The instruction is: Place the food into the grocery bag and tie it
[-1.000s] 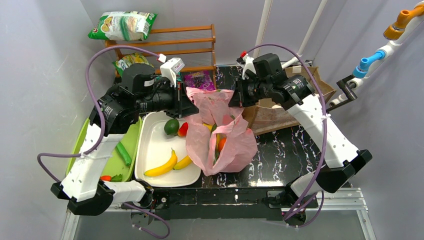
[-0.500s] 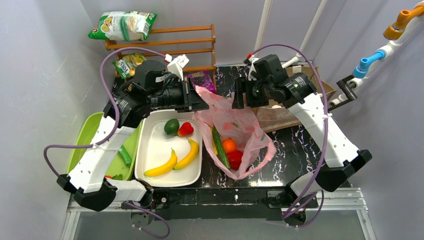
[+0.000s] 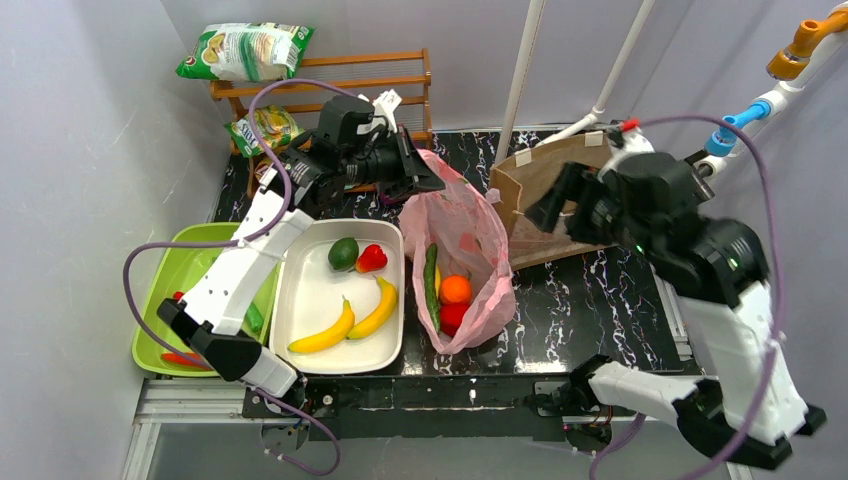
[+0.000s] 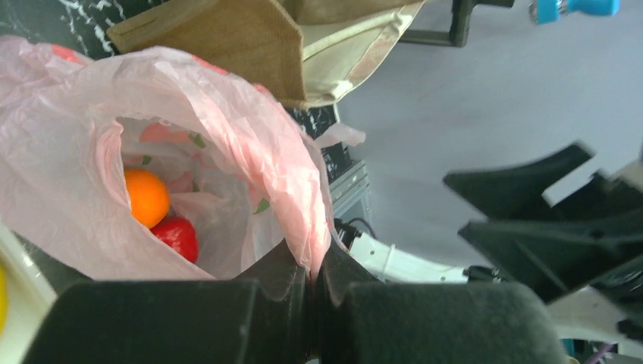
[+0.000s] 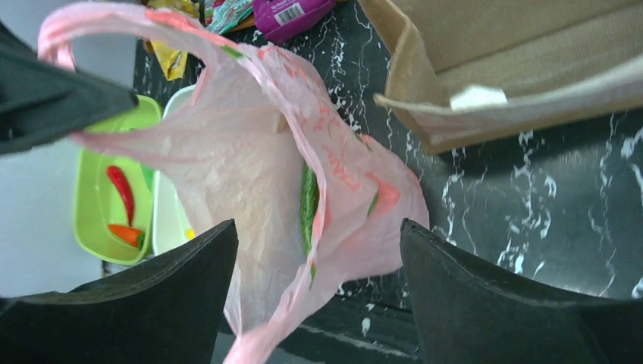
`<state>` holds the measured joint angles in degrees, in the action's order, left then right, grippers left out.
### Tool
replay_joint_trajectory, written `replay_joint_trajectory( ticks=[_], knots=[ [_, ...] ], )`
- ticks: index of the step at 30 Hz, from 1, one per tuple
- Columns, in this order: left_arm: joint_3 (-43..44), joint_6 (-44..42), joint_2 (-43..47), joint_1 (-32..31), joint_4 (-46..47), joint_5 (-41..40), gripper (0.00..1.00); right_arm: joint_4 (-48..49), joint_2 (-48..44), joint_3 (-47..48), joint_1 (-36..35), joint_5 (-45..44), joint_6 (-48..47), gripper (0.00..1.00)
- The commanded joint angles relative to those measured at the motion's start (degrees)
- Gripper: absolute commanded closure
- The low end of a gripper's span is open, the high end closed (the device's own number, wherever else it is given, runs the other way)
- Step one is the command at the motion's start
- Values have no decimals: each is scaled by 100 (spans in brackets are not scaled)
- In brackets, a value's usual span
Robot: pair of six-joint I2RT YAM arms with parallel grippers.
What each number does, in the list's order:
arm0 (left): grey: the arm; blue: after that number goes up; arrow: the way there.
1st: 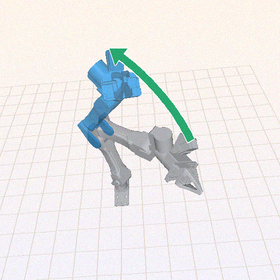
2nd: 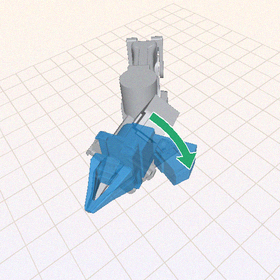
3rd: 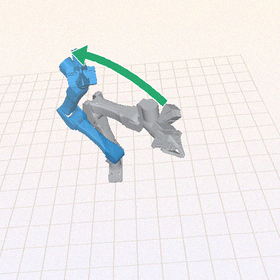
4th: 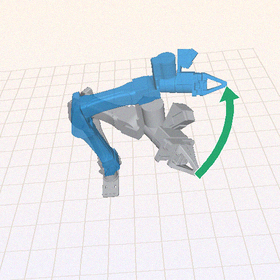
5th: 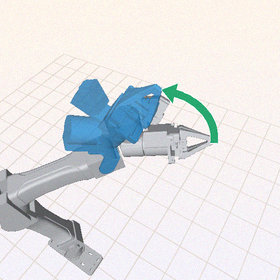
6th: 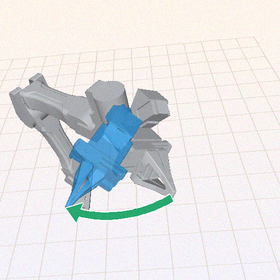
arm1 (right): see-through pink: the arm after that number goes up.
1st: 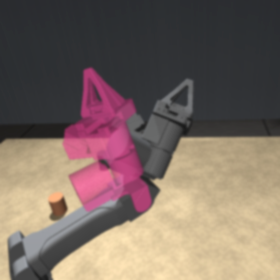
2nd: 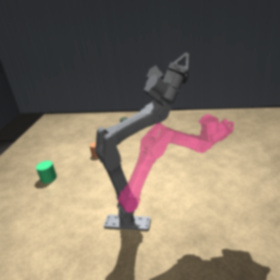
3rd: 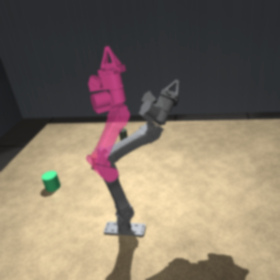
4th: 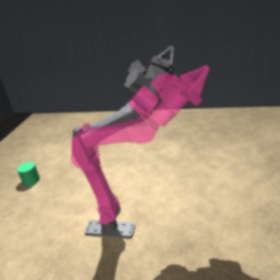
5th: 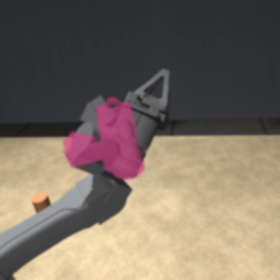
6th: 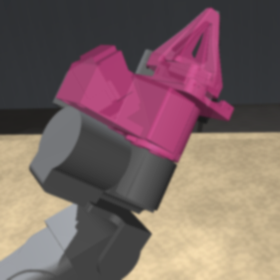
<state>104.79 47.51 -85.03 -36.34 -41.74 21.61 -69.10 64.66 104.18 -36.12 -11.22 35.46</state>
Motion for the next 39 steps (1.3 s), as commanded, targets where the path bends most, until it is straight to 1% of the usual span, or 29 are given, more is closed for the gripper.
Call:
replay_joint_trajectory(
  ticks=[1, 5, 7, 9, 13, 20, 23, 28, 29, 30, 32, 33, 35, 37, 39],
  knots=[
    [614, 262, -243, 28, 304, -248, 100, 121, -1075, -958, 8, -239, 1222, 14],
    [991, 591, -579, 45, 264, -393, 100, 657, -1793, -1968, 8, 126, 2369, 14],
    [1184, 747, -741, 65, 195, -386, 100, 842, -1933, -2297, 13, 391, 2938, 13],
    [1260, 783, -808, 65, 223, -421, 100, 955, -1923, -2530, 8, 737, 3200, 13],
    [1138, 872, -802, 65, 355, -674, 100, 856, -1751, -2669, 0, 1380, 3461, 12],
    [1081, 1084, -864, 65, 605, -986, 100, 994, -2060, -2973, 2, 1464, 3838, 11],
    [1159, 1178, -947, 65, 636, -1022, 100, 1261, -2045, -3084, 2, 1731, 3876, 11],
    [1154, 1286, -950, 65, 632, -1097, 100, 1336, -1913, -2970, -26, 1817, 3796, 10],
    [1131, 1304, -929, 65, 629, -1117, 100, 1338, -1901, -2984, -35, 1852, 3800, 12],
    [1113, 1326, -909, 65, 636, -1127, 100, 1345, -1885, -2993, -32, 1880, 3797, 18],
    [1067, 1360, -878, 65, 636, -1132, 100, 1358, -1843, -2992, -31, 1900, 3776, 24],
    [1054, 1377, -868, 65, 632, -1120, 100, 1389, -1831, -3003, -32, 1890, 3750, 30],
    [1003, 1403, -813, 70, 622, -1107, 100, 1464, -1839, -3024, -35, 1828, 3678, 50],
    [952, 1410, -741, 65, 616, -1125, 100, 1528, -1836, -3054, -31, 1792, 3651, 59],
    [898, 1419, -661, 70, 589, -1166, 100, 1557, -1814, -3051, -33, 1799, 3615, 75]
  ],
)
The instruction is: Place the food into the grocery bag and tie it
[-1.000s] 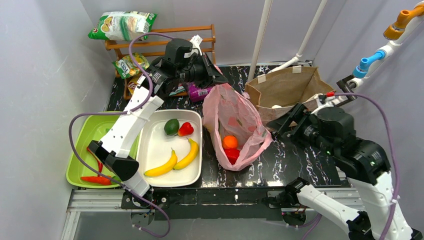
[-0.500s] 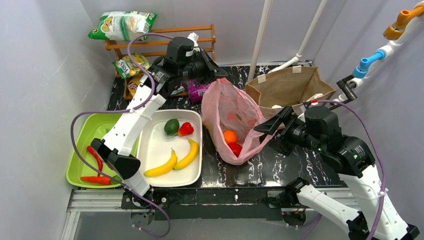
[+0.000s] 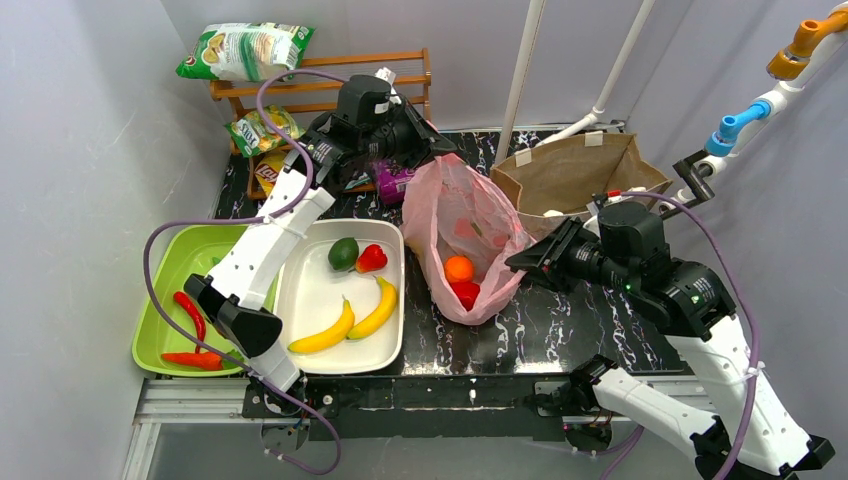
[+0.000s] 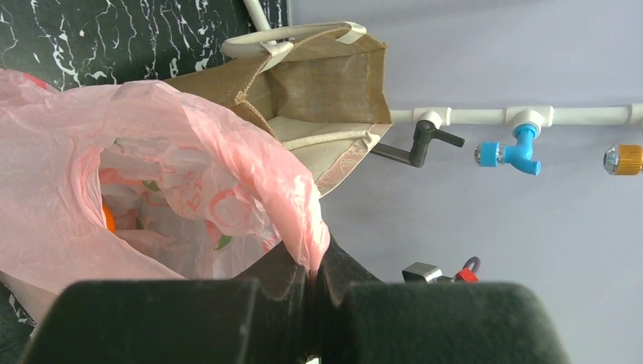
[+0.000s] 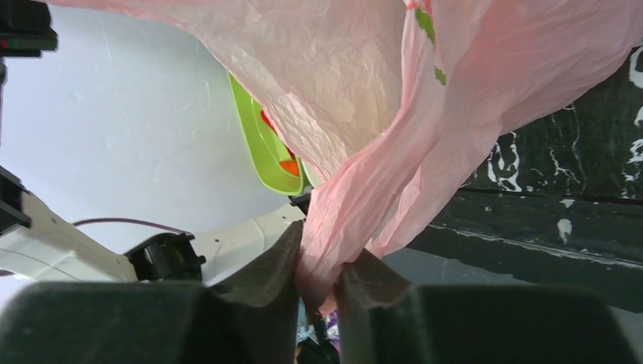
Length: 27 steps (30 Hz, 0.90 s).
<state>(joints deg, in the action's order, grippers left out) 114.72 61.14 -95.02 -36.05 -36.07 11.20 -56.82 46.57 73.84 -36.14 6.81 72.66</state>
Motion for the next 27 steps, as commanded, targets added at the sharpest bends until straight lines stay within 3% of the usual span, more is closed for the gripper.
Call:
replay_joint_trajectory(
  ticks=[1, 3, 13, 17, 22, 27],
  knots=[
    [-106, 63, 362, 37, 26, -147, 100, 335, 20, 27, -33, -11, -144, 83],
    [-42, 82, 404, 37, -19, -134, 100, 264, 117, 285, -32, -42, -308, 99],
    [1584, -1000, 567, 37, -1540, -333, 100, -232, 1539, 3039, -12, -388, -2027, 99],
    [1854, -1380, 869, 37, -2024, -492, 100, -255, 2188, 4150, 59, -351, -2495, 99],
    [1849, -1574, 1414, 37, -2273, -860, 100, 148, 2851, 4861, 169, 411, -2745, 99],
    [1650, -1586, 1997, 37, -2450, -1418, 100, 844, 3519, 4981, 210, 1791, -2705, 99]
  ],
)
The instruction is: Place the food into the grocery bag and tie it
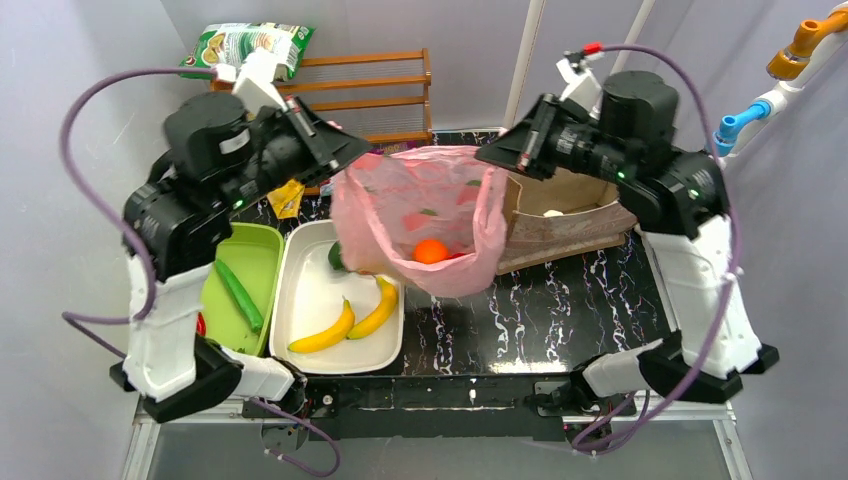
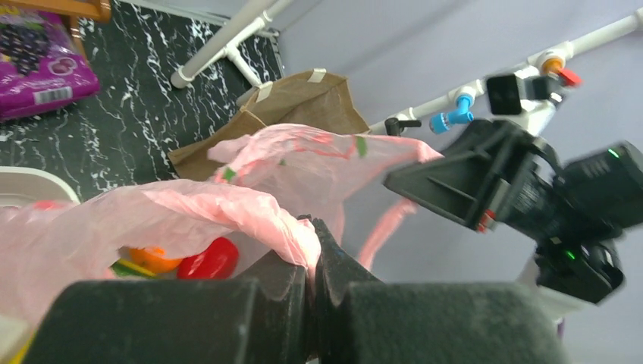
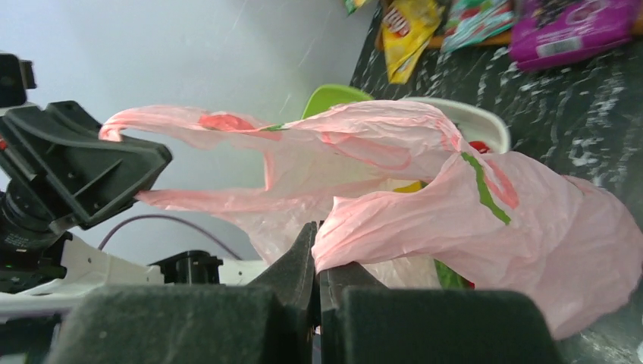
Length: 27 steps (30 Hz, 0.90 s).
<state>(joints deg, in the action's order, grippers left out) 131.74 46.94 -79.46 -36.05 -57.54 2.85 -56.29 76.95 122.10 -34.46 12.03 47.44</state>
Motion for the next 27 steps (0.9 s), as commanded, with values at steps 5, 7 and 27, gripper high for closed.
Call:
replay_joint_trajectory(
  ticks=[5, 7, 27],
  knots=[
    [-801, 198, 1182, 37, -448, -1043, 100, 1291, 1335, 491, 41, 2854, 123, 99],
    [-1201, 357, 1477, 37, -435, -1166, 100, 1444, 1700, 689, 31, 3419, 277, 99],
    [-3196, 267, 2385, 39, 295, -594, 99, 4136, 2806, -404, -1046, 6475, 1587, 99]
  ],
)
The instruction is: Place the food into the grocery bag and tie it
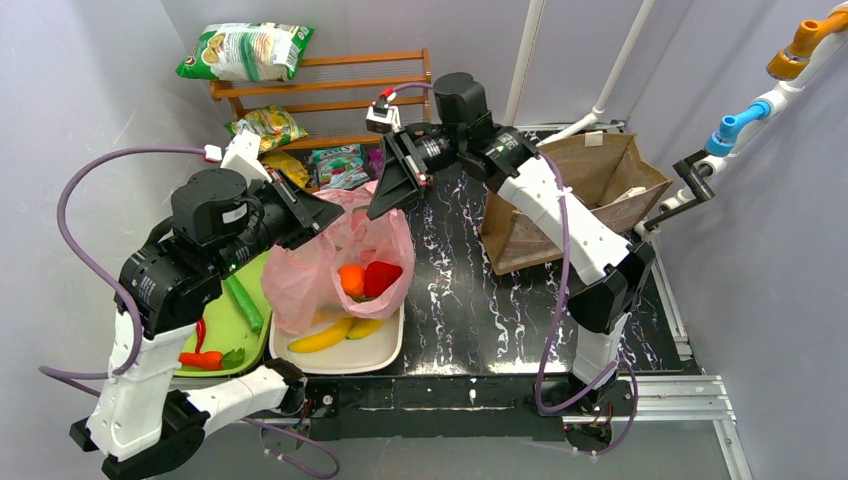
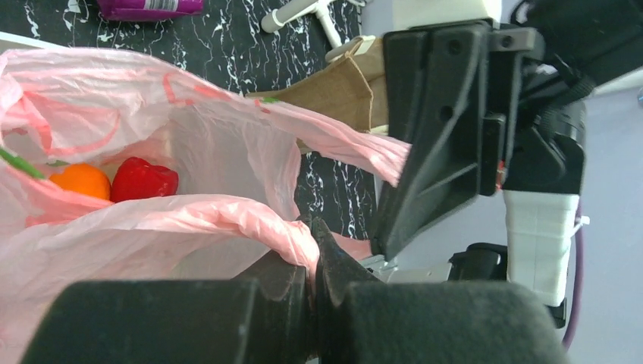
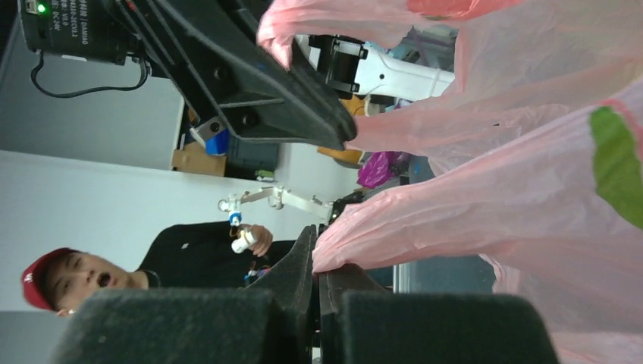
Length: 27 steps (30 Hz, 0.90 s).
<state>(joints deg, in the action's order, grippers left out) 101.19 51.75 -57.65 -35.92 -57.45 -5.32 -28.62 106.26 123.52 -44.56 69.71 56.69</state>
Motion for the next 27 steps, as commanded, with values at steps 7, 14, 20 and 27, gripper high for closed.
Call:
replay_joint_trajectory(
  ticks=[7, 14, 20, 27],
  knots=[
    [-348, -444, 502, 25, 645, 684, 95, 2413, 255, -622, -378, 940, 1484, 99],
    [-210, -516, 999, 24, 133, 111, 93, 2607, 949, 698, -733, 778, 1727, 99],
    [-587, -360, 1536, 28, 45, -222, 91, 3746, 1460, 1198, -985, 748, 2694, 99],
    [-1116, -624, 1637, 25, 262, -223, 85, 5068, 1393, 312, -923, 852, 3667, 99]
  ],
)
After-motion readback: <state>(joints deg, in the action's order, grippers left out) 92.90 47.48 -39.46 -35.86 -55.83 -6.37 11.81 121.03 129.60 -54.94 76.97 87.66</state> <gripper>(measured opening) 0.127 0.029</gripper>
